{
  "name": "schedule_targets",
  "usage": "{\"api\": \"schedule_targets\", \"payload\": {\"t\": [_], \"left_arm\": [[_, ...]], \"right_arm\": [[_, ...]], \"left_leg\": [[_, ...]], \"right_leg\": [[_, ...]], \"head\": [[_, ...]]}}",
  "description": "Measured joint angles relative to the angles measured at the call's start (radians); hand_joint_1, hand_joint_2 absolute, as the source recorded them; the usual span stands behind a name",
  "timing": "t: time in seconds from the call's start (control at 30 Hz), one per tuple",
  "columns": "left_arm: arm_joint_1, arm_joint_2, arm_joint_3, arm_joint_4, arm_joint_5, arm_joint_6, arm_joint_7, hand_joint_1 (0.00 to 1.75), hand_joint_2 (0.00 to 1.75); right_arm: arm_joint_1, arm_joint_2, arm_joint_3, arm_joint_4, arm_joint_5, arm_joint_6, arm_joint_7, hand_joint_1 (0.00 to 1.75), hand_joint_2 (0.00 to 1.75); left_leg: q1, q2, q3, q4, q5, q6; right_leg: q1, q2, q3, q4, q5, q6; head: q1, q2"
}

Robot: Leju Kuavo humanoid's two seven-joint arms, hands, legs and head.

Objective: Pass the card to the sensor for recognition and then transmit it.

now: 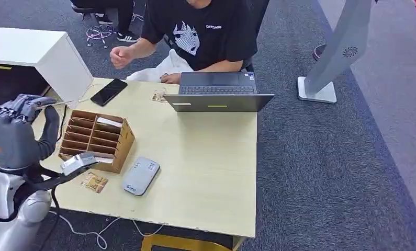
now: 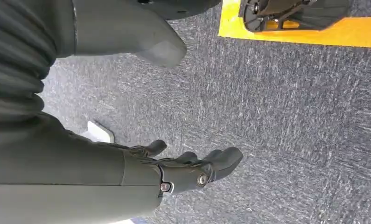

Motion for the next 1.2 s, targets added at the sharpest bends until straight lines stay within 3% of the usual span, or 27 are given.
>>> {"api": "schedule_targets", "payload": {"t": [0.23,0.7,0.8,1.03,1.2], "left_arm": [[0.04,-0.086,0.097,-0.066,-0.097,0.017,-0.02,1.75,1.75],[0.054,-0.122,0.126,-0.086,-0.1,0.017,-0.021,1.75,1.75],[0.054,-0.128,0.137,-0.081,-0.199,0.017,0.003,1.75,1.75],[-0.003,-0.114,0.161,0.075,-0.383,0.016,0.12,1.75,1.75],[-0.084,-0.09,0.169,0.225,-0.417,0.015,0.183,1.75,1.75]], "right_arm": [[0.004,0.006,-0.006,0.0,0.006,-0.006,0.01,0.0,1.75],[0.004,0.007,-0.008,0.0,0.006,-0.006,0.011,0.0,1.75],[0.004,0.007,-0.008,0.0,0.019,-0.005,0.016,0.0,1.75],[0.003,0.007,-0.008,0.0,0.053,0.002,0.021,0.0,1.75],[0.002,0.007,-0.008,0.0,0.077,0.011,0.029,0.0,1.75]], "left_leg": [[0.0,0.0,0.0,0.0,0.0,0.0],[0.0,0.0,0.0,0.0,0.0,0.0],[0.0,0.0,0.0,0.0,0.0,0.0],[0.0,0.0,0.0,0.0,0.001,0.0],[0.0,-0.001,0.0,0.0,0.002,0.0]], "right_leg": [[0.0,0.0,0.0,0.0,0.0,0.0],[0.0,-0.001,0.0,0.0,0.0,0.0],[0.0,0.0,0.0,0.0,0.0,0.0],[0.0,-0.001,0.0,0.0,0.0,0.0],[0.0,-0.001,-0.001,0.0,0.001,-0.001]], "head": [[0.0,0.0],[0.0,0.0],[0.0,0.0],[0.0,0.0],[0.0,0.0]]}}
